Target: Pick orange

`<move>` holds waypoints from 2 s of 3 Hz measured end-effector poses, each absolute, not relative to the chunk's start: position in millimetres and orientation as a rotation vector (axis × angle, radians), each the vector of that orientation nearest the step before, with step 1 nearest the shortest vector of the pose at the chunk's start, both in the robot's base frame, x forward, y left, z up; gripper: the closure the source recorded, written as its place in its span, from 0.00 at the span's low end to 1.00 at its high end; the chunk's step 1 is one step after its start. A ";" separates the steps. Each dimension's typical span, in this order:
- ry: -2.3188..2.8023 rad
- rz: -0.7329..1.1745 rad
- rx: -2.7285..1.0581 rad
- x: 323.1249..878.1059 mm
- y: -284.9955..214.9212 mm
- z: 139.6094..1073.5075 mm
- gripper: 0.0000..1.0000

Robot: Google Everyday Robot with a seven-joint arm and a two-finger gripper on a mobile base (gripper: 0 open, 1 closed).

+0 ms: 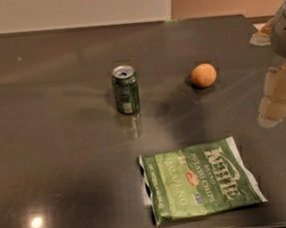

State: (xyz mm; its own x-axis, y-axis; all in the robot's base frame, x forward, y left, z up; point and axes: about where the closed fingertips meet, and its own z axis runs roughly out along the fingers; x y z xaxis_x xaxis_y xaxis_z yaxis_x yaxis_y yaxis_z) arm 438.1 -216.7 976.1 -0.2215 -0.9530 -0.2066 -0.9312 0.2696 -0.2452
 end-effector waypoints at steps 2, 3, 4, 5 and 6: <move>2.234 -0.089 -1.705 449.2 -213.3 976.2 0.00; 2.238 -0.047 -1.668 477.3 -207.4 969.9 0.00; 2.236 -0.024 -1.611 514.6 -202.3 963.8 0.00; 2.236 -0.003 -1.555 549.7 -203.0 956.9 0.00; 2.243 0.033 -1.520 576.1 -203.4 944.6 0.00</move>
Offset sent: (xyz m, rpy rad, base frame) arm 0.0254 0.0062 -0.0047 0.0315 0.0127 -0.0244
